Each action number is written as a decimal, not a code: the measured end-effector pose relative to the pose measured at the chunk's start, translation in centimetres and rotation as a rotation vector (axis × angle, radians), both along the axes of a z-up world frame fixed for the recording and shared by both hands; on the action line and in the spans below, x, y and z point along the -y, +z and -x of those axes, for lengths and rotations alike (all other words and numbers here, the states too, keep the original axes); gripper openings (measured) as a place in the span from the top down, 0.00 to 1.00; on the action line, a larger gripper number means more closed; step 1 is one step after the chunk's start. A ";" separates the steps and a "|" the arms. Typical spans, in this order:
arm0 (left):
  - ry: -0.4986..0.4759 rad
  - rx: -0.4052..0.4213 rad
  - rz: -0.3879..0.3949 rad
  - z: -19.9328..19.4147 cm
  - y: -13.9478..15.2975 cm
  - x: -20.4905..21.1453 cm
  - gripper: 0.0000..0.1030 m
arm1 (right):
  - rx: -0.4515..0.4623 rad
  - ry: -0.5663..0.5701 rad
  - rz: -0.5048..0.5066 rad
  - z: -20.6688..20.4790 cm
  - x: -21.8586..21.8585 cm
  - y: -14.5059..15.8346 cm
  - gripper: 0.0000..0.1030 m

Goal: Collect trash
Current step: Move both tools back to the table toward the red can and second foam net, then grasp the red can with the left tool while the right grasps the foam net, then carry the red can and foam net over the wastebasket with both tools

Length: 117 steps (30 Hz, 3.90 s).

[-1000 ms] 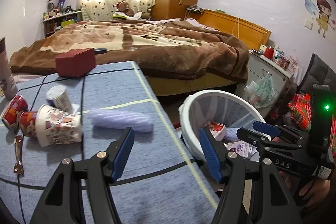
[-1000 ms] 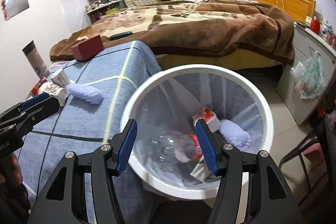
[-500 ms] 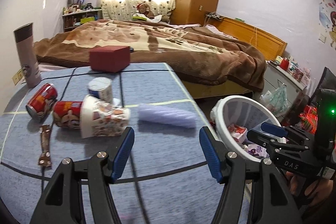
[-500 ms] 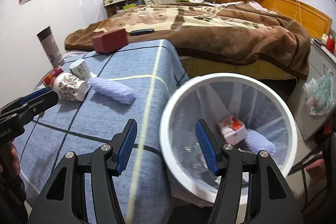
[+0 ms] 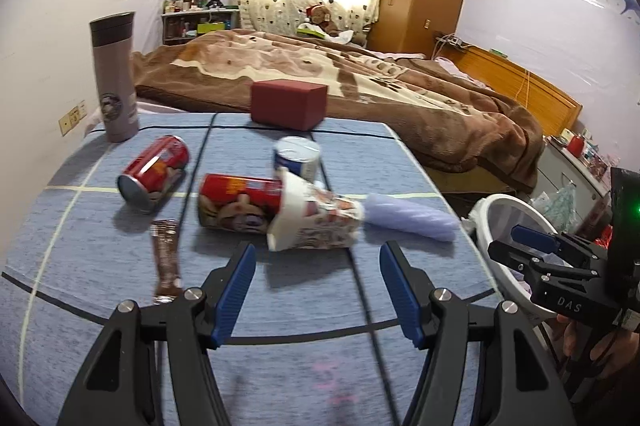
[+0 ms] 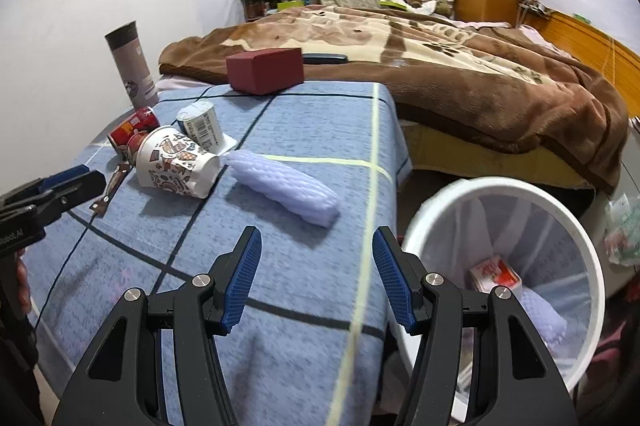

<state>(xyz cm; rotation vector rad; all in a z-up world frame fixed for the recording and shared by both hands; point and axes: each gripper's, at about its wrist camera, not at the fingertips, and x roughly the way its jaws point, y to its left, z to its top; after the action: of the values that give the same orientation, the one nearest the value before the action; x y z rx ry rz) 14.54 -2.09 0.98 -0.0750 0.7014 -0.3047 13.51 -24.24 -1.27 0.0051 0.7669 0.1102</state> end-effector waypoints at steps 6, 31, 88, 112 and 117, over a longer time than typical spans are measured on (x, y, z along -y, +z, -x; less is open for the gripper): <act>0.036 -0.012 -0.006 -1.4 -0.3 -2.8 0.35 | -0.007 0.054 0.044 -2.0 -1.9 -0.2 0.42; 0.171 -0.082 -0.084 -10.4 -2.3 -11.5 0.33 | -0.110 0.107 0.221 -7.2 -4.6 -2.8 0.42; 0.103 -0.144 -0.099 -10.7 -3.4 -8.1 0.47 | -0.122 -0.092 -0.140 -6.2 -4.4 -1.4 0.74; 0.115 -0.178 -0.080 -13.1 -4.6 -7.8 0.45 | -0.128 -0.103 -0.139 -6.5 -4.1 -1.8 0.74; 0.125 -0.148 -0.079 -12.0 -3.4 -8.1 0.45 | -0.113 -0.104 -0.146 -6.2 -4.1 -1.3 0.74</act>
<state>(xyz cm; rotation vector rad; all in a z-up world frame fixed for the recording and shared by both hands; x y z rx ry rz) 26.51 5.97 -2.43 -0.0667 0.8514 -0.1525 19.68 -20.17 -2.62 0.1912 0.8684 0.0674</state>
